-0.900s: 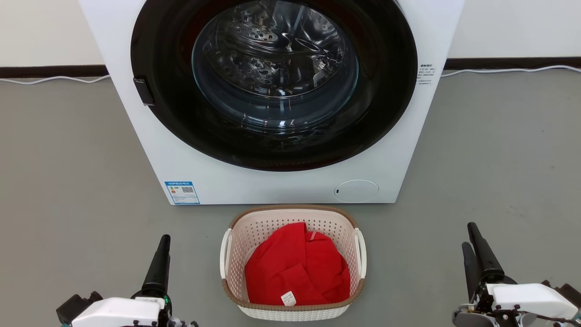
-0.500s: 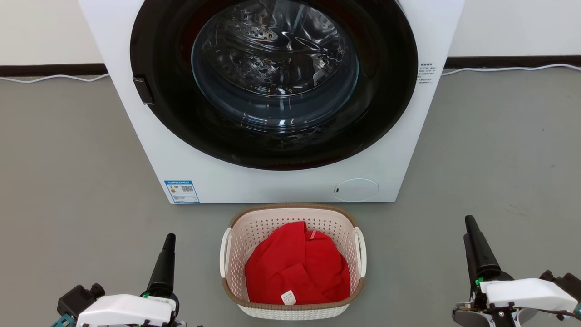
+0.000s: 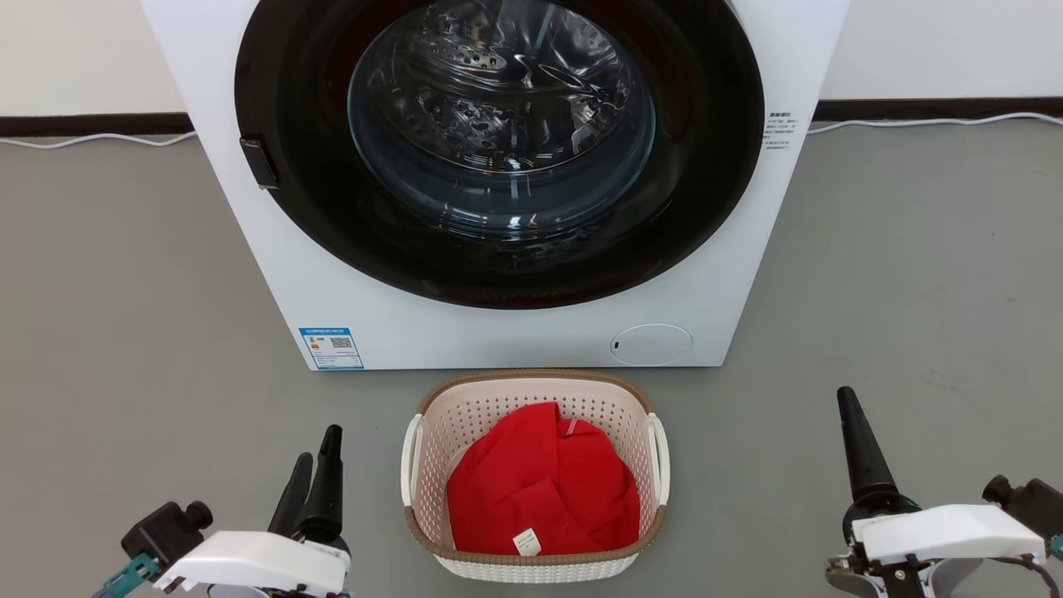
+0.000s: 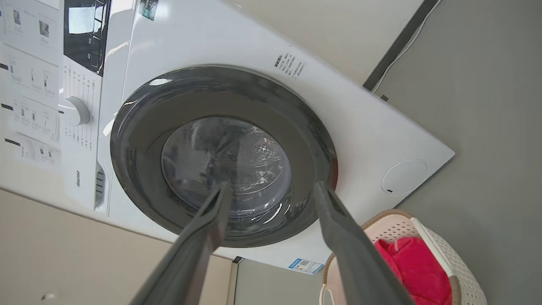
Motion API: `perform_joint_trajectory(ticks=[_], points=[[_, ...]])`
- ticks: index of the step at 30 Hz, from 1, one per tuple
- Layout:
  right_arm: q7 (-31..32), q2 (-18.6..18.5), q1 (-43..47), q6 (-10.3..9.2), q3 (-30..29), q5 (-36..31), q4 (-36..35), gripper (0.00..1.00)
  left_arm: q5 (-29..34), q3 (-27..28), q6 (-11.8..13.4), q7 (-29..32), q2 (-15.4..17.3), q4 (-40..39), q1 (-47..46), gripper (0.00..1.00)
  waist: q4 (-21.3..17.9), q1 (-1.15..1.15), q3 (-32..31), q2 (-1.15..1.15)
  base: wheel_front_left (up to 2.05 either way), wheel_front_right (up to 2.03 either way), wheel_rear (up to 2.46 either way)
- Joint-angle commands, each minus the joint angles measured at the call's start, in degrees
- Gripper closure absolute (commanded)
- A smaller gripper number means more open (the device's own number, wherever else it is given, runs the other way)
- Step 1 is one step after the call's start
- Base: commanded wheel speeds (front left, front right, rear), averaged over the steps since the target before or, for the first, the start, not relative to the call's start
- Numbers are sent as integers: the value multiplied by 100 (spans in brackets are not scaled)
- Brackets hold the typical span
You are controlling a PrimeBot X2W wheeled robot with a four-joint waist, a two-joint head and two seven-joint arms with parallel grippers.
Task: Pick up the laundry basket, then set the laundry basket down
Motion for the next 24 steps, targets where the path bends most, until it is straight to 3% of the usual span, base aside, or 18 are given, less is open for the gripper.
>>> perform_joint_trajectory(ticks=[1, 16, 24], points=[[-89, -96, -295, 28, 114, -254, -197, 0, 182, 45, 50, -75, 54, -141, -335, 0, -3, 0, 1, 0, 0, 0, 0], [-339, -35, -326, 33, 24, -2052, -46, 0, 1356, -61, 315, -327, 68, -55, -413, 0, -19, 0, 33, 0, 0, 0, 0], [-455, -1, -331, 36, 93, -2572, -38, 0, 1820, -119, 380, -444, 74, -18, -433, 0, -21, 0, 39, 0, 0, 0, 0]])
